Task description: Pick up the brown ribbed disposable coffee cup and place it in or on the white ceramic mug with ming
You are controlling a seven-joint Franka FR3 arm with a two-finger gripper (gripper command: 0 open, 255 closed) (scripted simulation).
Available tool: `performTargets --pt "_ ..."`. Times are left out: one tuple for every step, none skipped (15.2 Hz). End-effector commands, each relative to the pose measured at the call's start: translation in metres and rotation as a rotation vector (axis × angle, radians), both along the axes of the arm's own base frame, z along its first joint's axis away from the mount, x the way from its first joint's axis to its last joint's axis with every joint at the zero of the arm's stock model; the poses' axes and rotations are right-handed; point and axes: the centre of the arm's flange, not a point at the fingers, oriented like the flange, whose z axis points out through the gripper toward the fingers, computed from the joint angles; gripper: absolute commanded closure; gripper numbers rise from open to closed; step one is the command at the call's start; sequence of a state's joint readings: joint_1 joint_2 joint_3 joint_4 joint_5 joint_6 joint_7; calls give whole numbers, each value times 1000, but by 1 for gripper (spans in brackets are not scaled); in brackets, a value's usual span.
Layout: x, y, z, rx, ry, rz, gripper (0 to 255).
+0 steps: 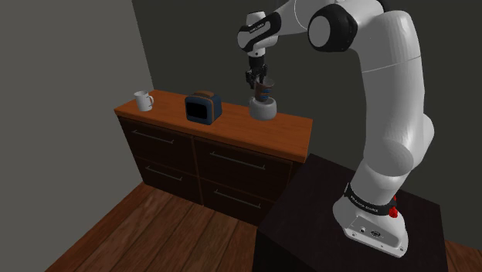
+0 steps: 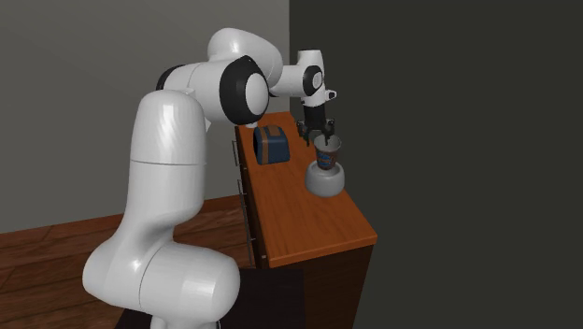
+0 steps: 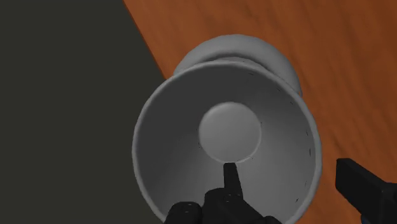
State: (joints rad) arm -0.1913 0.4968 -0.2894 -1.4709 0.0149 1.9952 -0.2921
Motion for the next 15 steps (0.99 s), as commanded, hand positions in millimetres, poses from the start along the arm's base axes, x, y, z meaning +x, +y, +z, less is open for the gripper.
performTargets --pt "0 0 0 0 0 0 0" --pt "0 0 0 0 0 0 0" --pt "0 0 0 0 0 0 0" --pt "0 0 0 0 0 0 0" --pt "0 2 13 0 0 0 0" --pt "0 3 26 0 0 0 0" --pt "1 5 39 0 0 0 0" --pt "1 6 50 0 0 0 0" --pt "1 6 50 0 0 0 0" --pt "1 6 50 0 0 0 0" --pt "1 6 50 0 0 0 0" --pt "1 6 50 0 0 0 0" --pt "1 6 50 0 0 0 0" --pt "1 6 50 0 0 0 0" --pt "1 6 50 0 0 0 0"
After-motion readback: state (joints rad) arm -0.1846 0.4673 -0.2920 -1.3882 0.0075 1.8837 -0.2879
